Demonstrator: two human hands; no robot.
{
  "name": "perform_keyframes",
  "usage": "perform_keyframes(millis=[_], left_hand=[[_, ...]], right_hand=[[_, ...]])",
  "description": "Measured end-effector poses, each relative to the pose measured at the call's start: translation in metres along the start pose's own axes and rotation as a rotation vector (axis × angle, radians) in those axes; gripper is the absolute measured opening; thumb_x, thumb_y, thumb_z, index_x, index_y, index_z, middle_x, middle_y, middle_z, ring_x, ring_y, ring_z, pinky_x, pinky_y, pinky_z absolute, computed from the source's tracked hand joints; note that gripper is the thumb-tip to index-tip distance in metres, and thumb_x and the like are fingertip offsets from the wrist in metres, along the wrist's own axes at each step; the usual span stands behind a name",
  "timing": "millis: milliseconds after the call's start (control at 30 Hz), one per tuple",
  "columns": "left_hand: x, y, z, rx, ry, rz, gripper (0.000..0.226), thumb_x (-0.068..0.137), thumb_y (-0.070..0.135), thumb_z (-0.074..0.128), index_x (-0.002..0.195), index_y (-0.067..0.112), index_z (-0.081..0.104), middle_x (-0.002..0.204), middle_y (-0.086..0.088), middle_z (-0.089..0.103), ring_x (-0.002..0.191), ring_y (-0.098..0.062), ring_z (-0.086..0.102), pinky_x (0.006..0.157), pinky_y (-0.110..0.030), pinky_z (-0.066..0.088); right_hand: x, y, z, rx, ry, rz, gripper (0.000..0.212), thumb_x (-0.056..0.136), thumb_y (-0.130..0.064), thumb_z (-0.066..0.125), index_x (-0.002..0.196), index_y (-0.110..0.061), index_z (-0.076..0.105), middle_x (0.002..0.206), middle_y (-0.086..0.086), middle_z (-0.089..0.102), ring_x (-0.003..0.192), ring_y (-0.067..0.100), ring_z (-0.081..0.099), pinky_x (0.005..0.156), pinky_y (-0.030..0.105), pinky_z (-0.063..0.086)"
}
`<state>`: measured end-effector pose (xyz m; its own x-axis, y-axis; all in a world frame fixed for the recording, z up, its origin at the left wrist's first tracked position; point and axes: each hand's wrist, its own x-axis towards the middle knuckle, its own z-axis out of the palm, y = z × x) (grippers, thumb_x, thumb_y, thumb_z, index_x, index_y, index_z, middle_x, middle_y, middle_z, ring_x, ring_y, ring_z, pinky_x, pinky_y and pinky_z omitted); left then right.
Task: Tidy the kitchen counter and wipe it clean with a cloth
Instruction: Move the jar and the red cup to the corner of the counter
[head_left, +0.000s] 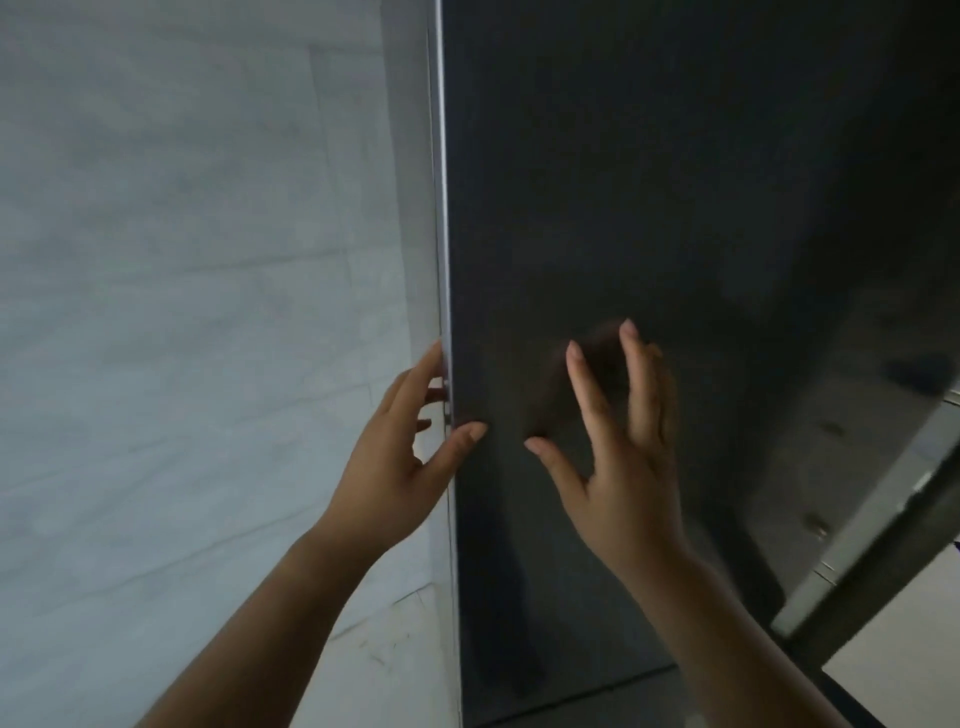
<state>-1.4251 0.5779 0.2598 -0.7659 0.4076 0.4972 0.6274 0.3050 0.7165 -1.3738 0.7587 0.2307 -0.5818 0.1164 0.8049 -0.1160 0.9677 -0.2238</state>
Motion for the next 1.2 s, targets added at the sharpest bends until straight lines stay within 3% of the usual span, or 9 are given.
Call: perform_keyframes(millis=[200, 267, 400, 533, 667, 833, 933, 1100, 1200], left_hand=[[-0.004, -0.005, 0.012, 0.050, 0.081, -0.072, 0.052, 0.082, 0.057, 0.042, 0.128, 0.060, 0.017, 0.127, 0.040, 0.032, 0.109, 0.023, 0.041, 0.082, 0.002, 0.039], [-0.007, -0.007, 0.017, 0.118, 0.118, -0.077, 0.053, 0.086, 0.063, 0.034, 0.136, 0.051, 0.022, 0.133, 0.033, 0.037, 0.113, 0.018, 0.043, 0.086, -0.002, 0.041], [-0.025, -0.005, 0.033, 0.281, 0.244, -0.112, 0.064, 0.087, 0.064, 0.025, 0.141, 0.030, 0.034, 0.140, 0.010, 0.046, 0.120, -0.004, 0.048, 0.099, -0.029, 0.045], [-0.061, 0.001, 0.053, 0.386, 0.326, -0.231, 0.062, 0.087, 0.065, 0.022, 0.139, 0.034, 0.035, 0.139, 0.007, 0.047, 0.120, -0.006, 0.047, 0.093, -0.025, 0.040], [-0.120, -0.006, 0.078, 0.368, 0.356, -0.415, 0.054, 0.090, 0.055, 0.029, 0.137, 0.031, 0.039, 0.136, 0.009, 0.050, 0.119, -0.003, 0.048, 0.093, -0.018, 0.037], [-0.216, -0.003, 0.114, 0.207, 0.456, -0.728, 0.044, 0.089, 0.049, 0.037, 0.127, 0.030, 0.050, 0.118, 0.011, 0.062, 0.111, -0.002, 0.056, 0.096, -0.033, 0.046], [-0.277, 0.010, 0.139, 0.090, 0.554, -0.936, 0.035, 0.087, 0.049, 0.042, 0.116, 0.035, 0.055, 0.109, 0.016, 0.065, 0.105, 0.001, 0.058, 0.092, -0.027, 0.047], [-0.352, 0.034, 0.161, -0.091, 0.727, -1.210, 0.035, 0.082, 0.055, 0.043, 0.108, 0.038, 0.058, 0.102, 0.017, 0.068, 0.100, -0.007, 0.062, 0.084, -0.027, 0.047], [-0.390, 0.043, 0.152, -0.124, 0.752, -1.294, 0.034, 0.083, 0.055, 0.044, 0.109, 0.038, 0.058, 0.103, 0.015, 0.067, 0.100, -0.004, 0.062, 0.084, -0.027, 0.047]], right_hand=[[0.000, 0.011, 0.012, 0.051, 0.067, -0.058, 0.064, 0.086, -0.048, 0.057, 0.141, -0.026, 0.032, 0.153, 0.007, 0.012, 0.142, 0.030, 0.008, 0.114, 0.041, 0.020], [0.000, 0.013, 0.014, 0.087, 0.085, -0.080, 0.062, 0.086, -0.046, 0.058, 0.140, -0.026, 0.034, 0.152, 0.007, 0.014, 0.142, 0.030, 0.009, 0.115, 0.040, 0.019], [-0.005, 0.022, 0.015, 0.280, 0.090, -0.184, 0.051, 0.088, -0.037, 0.060, 0.134, -0.018, 0.047, 0.148, 0.011, 0.021, 0.141, 0.033, 0.012, 0.115, 0.043, 0.019], [-0.023, 0.034, 0.010, 0.483, -0.018, -0.281, 0.043, 0.089, -0.030, 0.059, 0.127, -0.010, 0.054, 0.144, 0.013, 0.029, 0.139, 0.033, 0.022, 0.113, 0.043, 0.025], [-0.059, 0.041, 0.010, 0.700, -0.315, -0.294, 0.038, 0.089, -0.029, 0.057, 0.120, -0.007, 0.059, 0.135, 0.015, 0.046, 0.127, 0.024, 0.042, 0.103, 0.033, 0.039], [-0.125, 0.039, 0.018, 0.749, -0.799, -0.210, 0.047, 0.088, -0.043, 0.050, 0.124, -0.012, 0.053, 0.137, 0.011, 0.041, 0.128, 0.021, 0.037, 0.105, 0.020, 0.027], [-0.169, 0.037, 0.023, 0.758, -1.087, -0.175, 0.049, 0.087, -0.048, 0.045, 0.125, -0.016, 0.050, 0.139, 0.005, 0.037, 0.129, 0.015, 0.032, 0.104, 0.014, 0.021], [-0.219, 0.028, 0.019, 0.768, -1.485, -0.170, 0.053, 0.085, -0.056, 0.037, 0.123, -0.022, 0.051, 0.127, -0.012, 0.045, 0.119, 0.002, 0.043, 0.100, 0.035, 0.042], [-0.239, -0.002, 0.016, 0.777, -1.605, -0.224, 0.052, 0.083, -0.057, 0.037, 0.120, -0.023, 0.054, 0.118, -0.018, 0.050, 0.109, 0.000, 0.049, 0.093, 0.034, 0.047]])
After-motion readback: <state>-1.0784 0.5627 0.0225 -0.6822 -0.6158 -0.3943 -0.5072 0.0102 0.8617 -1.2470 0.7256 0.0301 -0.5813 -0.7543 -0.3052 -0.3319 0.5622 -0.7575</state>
